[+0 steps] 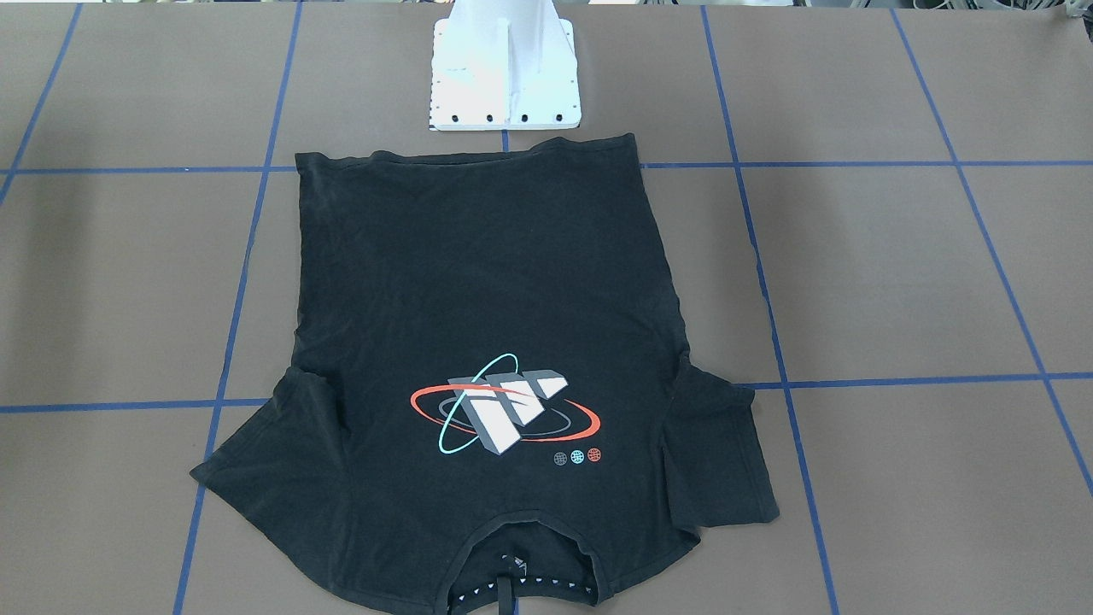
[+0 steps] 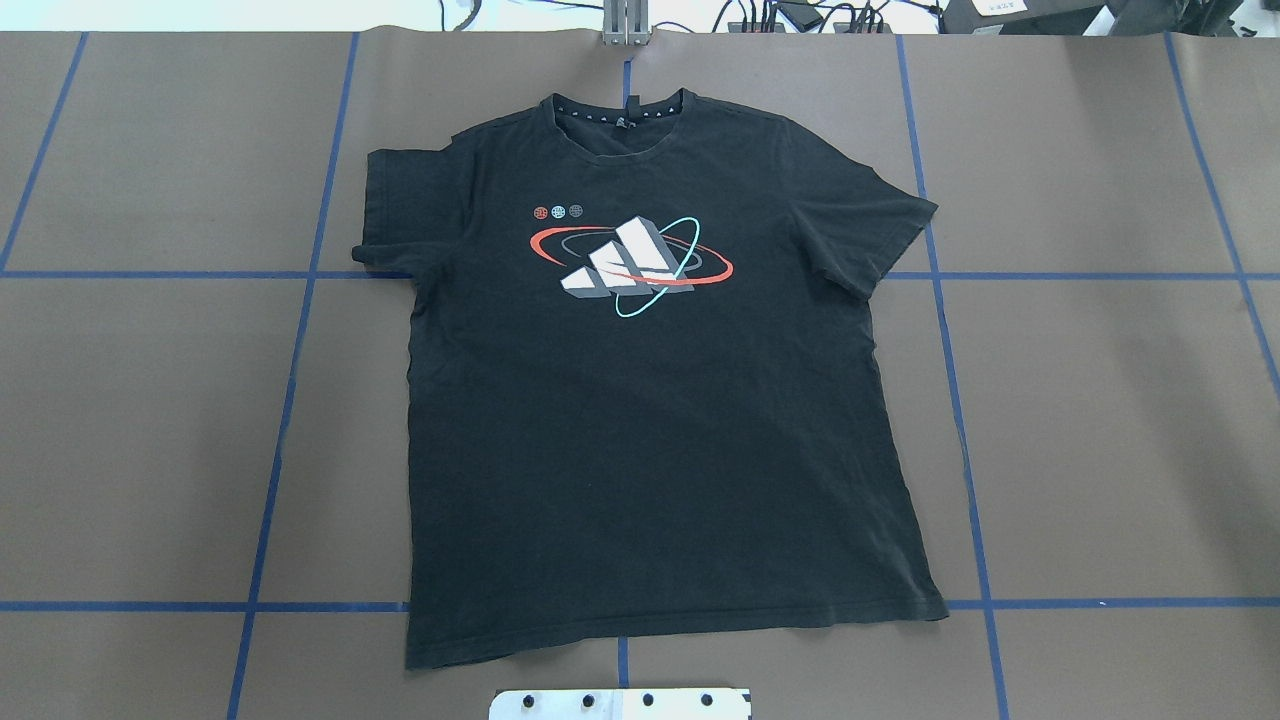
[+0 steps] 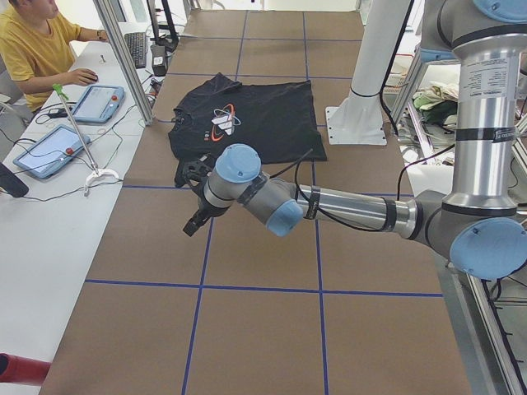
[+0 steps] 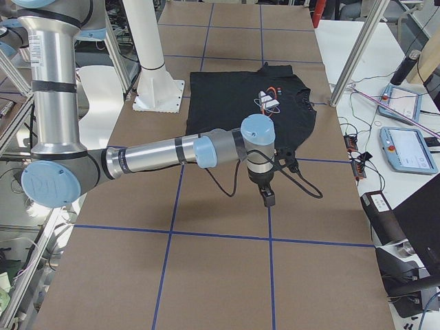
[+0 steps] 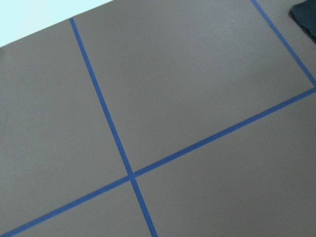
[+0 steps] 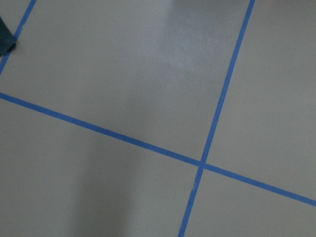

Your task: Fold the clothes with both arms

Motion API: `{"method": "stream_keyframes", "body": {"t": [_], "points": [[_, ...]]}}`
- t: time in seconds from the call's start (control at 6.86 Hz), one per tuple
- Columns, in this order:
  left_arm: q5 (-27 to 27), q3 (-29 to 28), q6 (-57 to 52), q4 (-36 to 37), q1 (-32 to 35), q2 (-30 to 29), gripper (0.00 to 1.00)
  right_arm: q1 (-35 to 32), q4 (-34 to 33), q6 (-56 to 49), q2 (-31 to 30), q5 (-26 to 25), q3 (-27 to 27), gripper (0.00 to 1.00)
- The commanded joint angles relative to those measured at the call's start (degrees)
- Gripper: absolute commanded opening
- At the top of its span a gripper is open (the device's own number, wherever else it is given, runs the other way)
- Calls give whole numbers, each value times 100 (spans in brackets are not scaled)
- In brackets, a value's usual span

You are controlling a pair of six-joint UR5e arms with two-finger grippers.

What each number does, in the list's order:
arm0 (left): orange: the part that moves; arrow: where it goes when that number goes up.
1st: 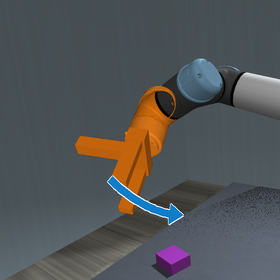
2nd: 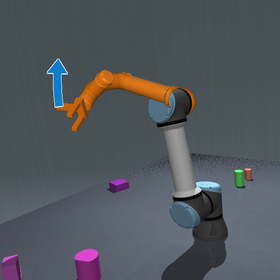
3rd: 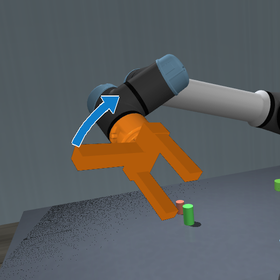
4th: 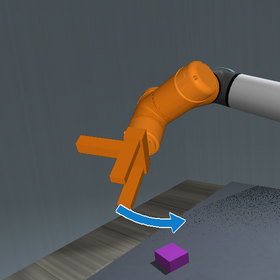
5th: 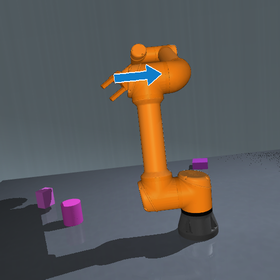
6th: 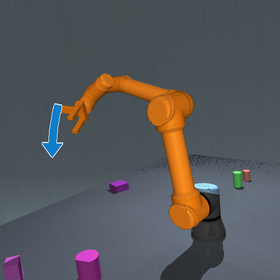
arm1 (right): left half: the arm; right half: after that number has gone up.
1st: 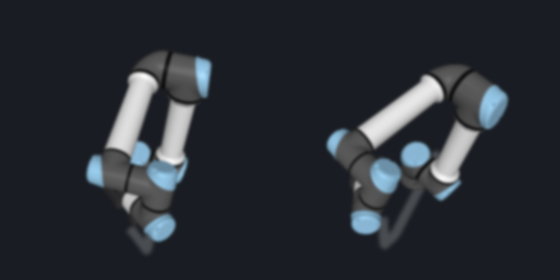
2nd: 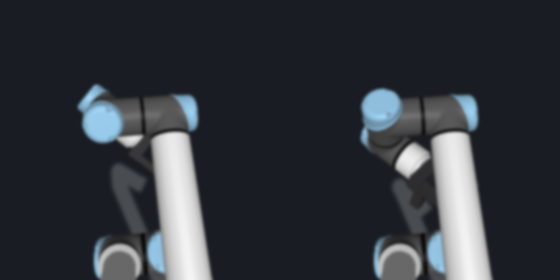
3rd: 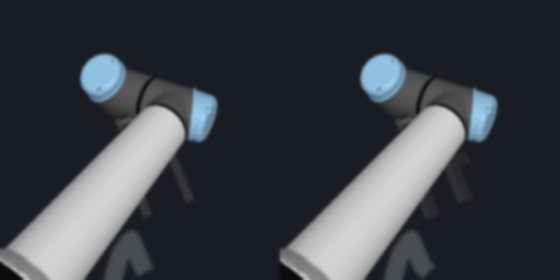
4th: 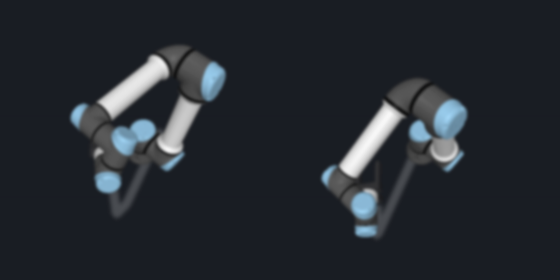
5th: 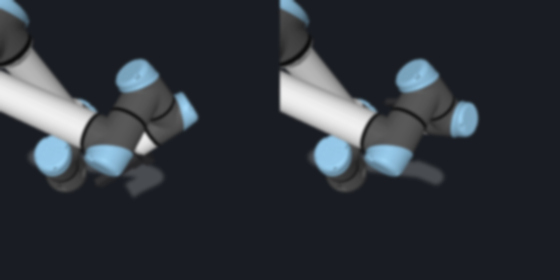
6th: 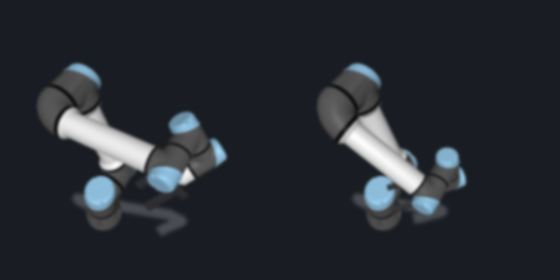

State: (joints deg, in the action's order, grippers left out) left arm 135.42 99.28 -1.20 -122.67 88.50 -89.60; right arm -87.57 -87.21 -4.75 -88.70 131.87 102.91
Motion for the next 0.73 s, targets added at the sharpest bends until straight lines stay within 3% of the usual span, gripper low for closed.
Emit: {"method": "stream_keyframes", "body": {"t": [0.0,0.29,0.58], "points": [[28,-137,432,-151,0,-346,100,186,37,481,492,171,-87,100],[11,-233,863,-869,-148,-478,100,800,292,1321,904,128,-183,100],[-33,-845,1050,-1249,-500,-1134,100,1432,519,2692,1467,84,-289,100]]}}
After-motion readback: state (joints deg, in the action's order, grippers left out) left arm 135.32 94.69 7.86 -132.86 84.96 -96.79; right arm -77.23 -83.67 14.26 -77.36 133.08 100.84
